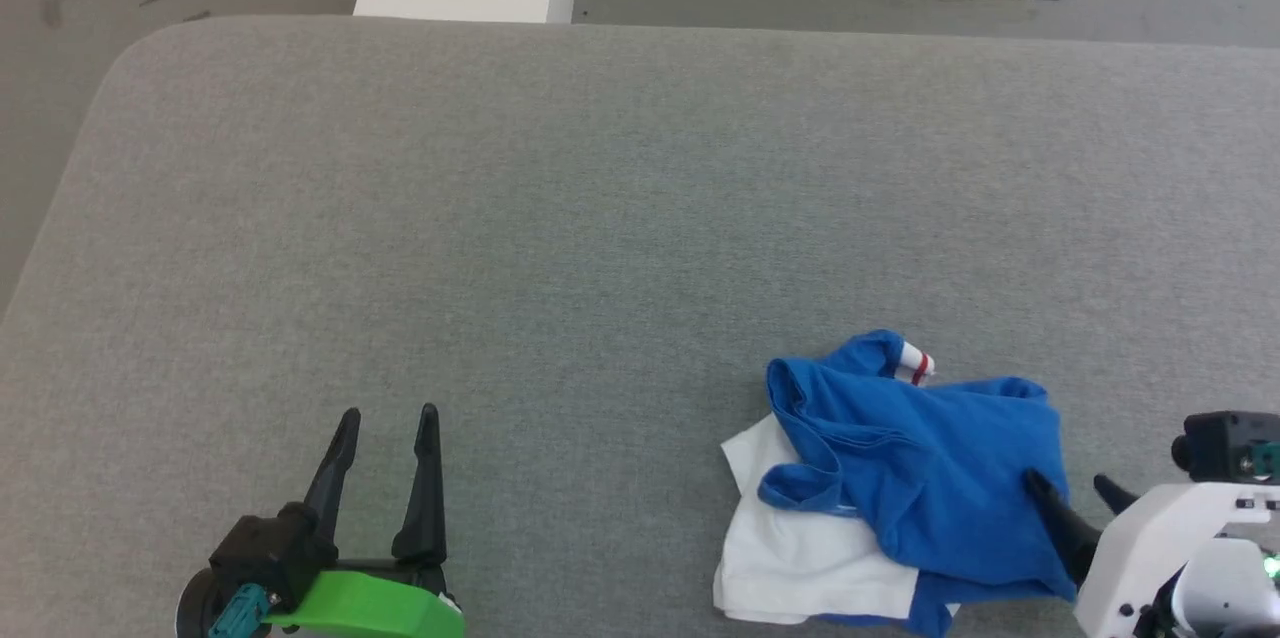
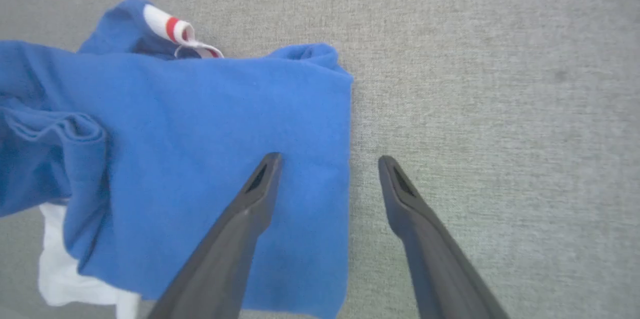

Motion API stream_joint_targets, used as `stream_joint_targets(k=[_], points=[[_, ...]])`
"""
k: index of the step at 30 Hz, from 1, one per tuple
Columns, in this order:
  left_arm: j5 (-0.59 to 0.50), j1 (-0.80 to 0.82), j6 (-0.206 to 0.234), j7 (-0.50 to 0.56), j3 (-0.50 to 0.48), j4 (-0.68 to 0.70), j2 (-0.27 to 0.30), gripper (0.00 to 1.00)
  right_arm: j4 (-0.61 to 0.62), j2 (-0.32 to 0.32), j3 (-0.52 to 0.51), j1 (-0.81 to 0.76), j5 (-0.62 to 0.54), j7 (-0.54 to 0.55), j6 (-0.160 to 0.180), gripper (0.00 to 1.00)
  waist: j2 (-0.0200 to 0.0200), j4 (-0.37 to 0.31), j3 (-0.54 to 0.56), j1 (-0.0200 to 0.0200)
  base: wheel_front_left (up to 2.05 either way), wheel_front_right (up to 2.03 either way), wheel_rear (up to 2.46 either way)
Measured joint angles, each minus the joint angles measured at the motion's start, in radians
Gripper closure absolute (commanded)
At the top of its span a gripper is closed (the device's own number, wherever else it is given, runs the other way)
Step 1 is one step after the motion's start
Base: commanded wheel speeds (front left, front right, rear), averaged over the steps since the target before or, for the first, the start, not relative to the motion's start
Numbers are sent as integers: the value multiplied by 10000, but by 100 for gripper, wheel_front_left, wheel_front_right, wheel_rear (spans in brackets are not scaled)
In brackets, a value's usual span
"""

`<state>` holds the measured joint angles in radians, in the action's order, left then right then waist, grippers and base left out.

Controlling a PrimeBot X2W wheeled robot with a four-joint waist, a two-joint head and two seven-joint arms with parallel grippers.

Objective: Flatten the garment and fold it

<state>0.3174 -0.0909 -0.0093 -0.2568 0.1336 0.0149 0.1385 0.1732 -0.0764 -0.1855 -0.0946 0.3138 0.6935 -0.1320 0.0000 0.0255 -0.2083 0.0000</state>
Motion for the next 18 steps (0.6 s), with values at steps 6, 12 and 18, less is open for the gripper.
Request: stream_joint_targets(k=[6,12,18], points=[[-13,5,0,86,23,84,94,0,-869,33,36,50,88,-215,0,0,0,226,-79,0,0,0,0],[-13,6,2,146,25,203,194,0,-1388,-56,274,322,207,-332,0,0,0,389,-147,0,0,0,0],[-15,20,2,180,96,174,217,0,-1776,-232,385,495,201,-593,0,100,0,442,-31,0,0,0,0]])
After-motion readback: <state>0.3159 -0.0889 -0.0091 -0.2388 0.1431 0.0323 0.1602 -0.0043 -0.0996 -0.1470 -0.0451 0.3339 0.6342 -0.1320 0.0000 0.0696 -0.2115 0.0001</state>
